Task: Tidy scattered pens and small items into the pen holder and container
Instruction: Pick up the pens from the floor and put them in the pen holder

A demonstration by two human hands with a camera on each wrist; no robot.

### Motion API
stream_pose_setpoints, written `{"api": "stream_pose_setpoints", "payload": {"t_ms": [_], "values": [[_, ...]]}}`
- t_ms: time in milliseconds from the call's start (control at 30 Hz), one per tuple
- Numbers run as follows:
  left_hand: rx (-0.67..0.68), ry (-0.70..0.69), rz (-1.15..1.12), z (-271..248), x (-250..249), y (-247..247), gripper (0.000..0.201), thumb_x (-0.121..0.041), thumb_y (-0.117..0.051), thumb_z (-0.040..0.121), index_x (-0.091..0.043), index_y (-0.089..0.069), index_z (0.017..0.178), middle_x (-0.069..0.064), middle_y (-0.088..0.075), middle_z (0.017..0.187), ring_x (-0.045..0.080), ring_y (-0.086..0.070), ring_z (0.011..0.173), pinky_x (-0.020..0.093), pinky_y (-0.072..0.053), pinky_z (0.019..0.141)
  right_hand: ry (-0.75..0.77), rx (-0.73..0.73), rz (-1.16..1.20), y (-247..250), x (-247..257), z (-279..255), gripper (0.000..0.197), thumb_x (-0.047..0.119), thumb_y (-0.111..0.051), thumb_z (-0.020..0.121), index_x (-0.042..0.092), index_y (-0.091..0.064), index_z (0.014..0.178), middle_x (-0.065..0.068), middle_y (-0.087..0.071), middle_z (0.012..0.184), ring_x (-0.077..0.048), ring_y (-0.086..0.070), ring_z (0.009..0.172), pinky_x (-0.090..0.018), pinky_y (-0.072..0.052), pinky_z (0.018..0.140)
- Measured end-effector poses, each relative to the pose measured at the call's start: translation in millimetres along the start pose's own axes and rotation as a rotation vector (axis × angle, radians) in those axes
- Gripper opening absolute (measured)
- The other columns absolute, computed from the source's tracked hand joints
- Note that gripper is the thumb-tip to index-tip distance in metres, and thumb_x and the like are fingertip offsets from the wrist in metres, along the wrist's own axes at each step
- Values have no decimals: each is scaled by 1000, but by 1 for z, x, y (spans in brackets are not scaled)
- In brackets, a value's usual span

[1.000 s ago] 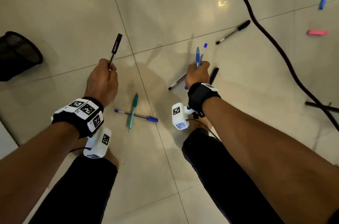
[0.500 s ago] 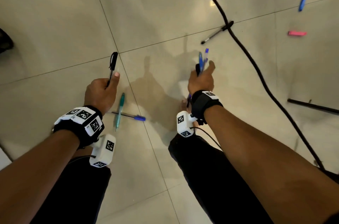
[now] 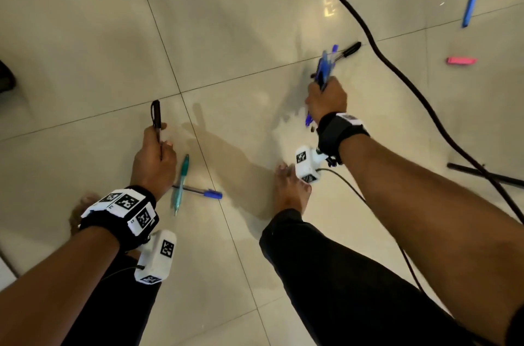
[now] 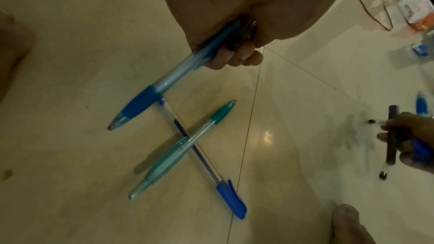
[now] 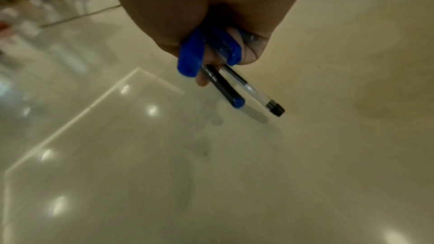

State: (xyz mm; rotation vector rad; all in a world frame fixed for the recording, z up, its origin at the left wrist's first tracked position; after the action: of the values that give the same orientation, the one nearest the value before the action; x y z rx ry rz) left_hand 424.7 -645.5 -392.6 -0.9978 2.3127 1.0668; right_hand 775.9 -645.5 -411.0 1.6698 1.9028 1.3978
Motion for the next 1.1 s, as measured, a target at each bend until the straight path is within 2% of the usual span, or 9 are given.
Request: {"api": "stream_pose_setpoints", "payload": {"t_ms": [167,267,333,400,500,600,700,867,1100], "values": [[-6,0,-23,7,-10,0,15,-12,-41,99,-16,-49,111,0,-52,73,15,-50,63,28,-39,58,-183,-203,207,28,26,69,42,36,-56,92,13,-48,125,-2,-64,111,-22,-63,95,-13,-47,73],[-42,20,-68,7,-9,-4,5,-15,-49,96,-14,-53,97,-1,-51,71,10,-46,62,22,-37,58,-365,-61,225,26,38,83,52,37,-61,87,15,-43,130,-1,-62,94,-22,-64,88,-27,-53,78],[-79,36,-84,4,-7,-6,12,-24,-50,96,-13,-51,90,-2,-48,68,11,-44,60,25,-37,58,-376,3,253,19,48,75,48,29,-60,87,12,-44,129,-2,-60,84,-19,-64,78,-27,-55,67],[-117,67,-139,0,-4,-7,30,-38,-44,98,-11,-49,84,-2,-46,65,16,-42,60,30,-37,59,-293,54,222,7,59,55,42,27,-64,83,6,-54,119,-9,-68,87,-18,-63,62,-25,-51,47],[-179,164,-183,-8,-1,-3,48,-57,-35,95,-16,-48,74,-4,-45,61,21,-42,61,34,-38,61,23,232,-68,-22,68,-1,27,32,-68,80,6,-67,90,-8,-67,75,-22,-60,65,-28,-47,52],[-219,201,-163,-16,1,2,41,-44,-33,100,-19,-55,77,-2,-53,67,25,-49,69,35,-40,68,295,525,-351,-57,67,-78,30,38,-67,82,11,-68,94,-8,-62,81,-24,-55,74,-28,-39,62],[-225,205,-43,-19,7,5,28,-22,-36,103,-4,-58,103,16,-64,94,32,-56,85,31,-36,71,472,710,-486,-84,52,-140,28,39,-65,84,15,-64,97,-6,-62,82,-27,-59,76,-25,-34,63],[-94,127,99,-21,27,3,19,-12,-41,98,-4,-51,112,22,-65,98,41,-60,88,37,-41,73,596,798,-565,-105,14,-187,36,36,-64,84,16,-56,112,-13,-69,99,-35,-64,88,-31,-44,69],[207,50,437,-20,33,-17,31,-34,-52,95,-13,-46,117,24,-65,98,44,-61,89,40,-43,72,632,745,-664,-113,-12,-186,34,38,-61,89,15,-56,113,-13,-67,108,-37,-62,97,-36,-48,76]]}}
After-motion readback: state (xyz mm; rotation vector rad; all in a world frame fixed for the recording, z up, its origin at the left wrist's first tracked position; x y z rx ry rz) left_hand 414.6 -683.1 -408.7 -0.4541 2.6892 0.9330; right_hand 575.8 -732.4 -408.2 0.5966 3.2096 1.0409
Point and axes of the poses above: each hand's wrist, its own z-axis towards the middle knuckle, its own y-axis out of the back of the hand, x = y × z, the point moved 1 cm from there along z, towards the middle knuckle
